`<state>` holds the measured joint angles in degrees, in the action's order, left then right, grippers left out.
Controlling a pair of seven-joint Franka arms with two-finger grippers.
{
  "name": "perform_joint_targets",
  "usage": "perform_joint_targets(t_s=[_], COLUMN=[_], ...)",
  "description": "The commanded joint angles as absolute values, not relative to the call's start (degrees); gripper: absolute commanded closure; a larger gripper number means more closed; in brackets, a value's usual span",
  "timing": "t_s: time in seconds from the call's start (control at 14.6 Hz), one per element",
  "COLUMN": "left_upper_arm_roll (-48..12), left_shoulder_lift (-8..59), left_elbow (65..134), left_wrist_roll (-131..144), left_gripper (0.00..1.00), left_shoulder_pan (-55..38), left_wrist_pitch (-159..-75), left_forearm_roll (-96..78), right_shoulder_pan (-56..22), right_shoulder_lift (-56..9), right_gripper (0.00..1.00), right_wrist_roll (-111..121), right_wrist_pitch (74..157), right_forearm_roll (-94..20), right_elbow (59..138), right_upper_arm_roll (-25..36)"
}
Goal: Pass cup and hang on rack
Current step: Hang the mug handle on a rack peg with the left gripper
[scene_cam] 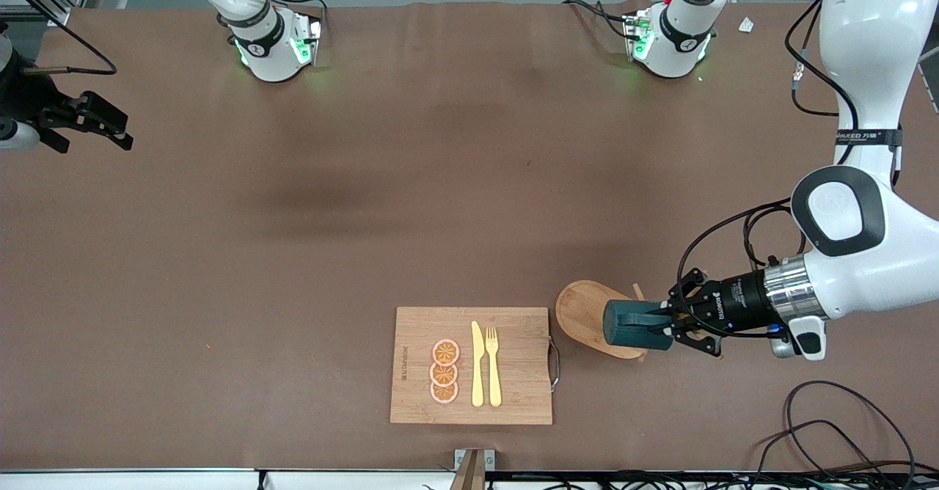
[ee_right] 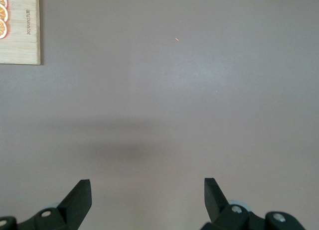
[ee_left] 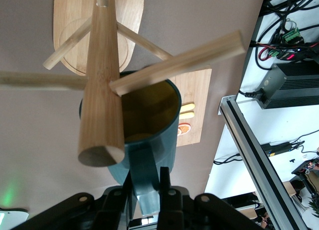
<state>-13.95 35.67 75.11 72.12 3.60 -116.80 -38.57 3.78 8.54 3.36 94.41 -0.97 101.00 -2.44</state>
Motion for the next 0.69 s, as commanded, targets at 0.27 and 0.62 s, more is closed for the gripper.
perform_joint_targets(t_s=[0.27, 0.62], left_upper_arm_roll=[-14.7, -15.1], left_shoulder_lift=[34.5, 28.8], left_elbow=[74.6, 74.5], left_wrist_roll=[71.4, 66.4], left_gripper=[0.00, 0.00], left_shoulder_pan=[4.4, 3.5], left_wrist_pitch=[-115.1, -110.0], left_forearm_roll=[-39.7, -36.1], right_shoulder_pan=[3.5, 3.5], right_shoulder_lift=[8.3, 8.3], right_gripper=[0.00, 0.00], right_wrist_roll=[3.4, 3.4], right_wrist_pitch=[94.1, 94.2], right_forearm_roll=[-1.4, -1.4], right_elbow=[100.3, 100.3], right_upper_arm_roll=[-2.3, -2.3])
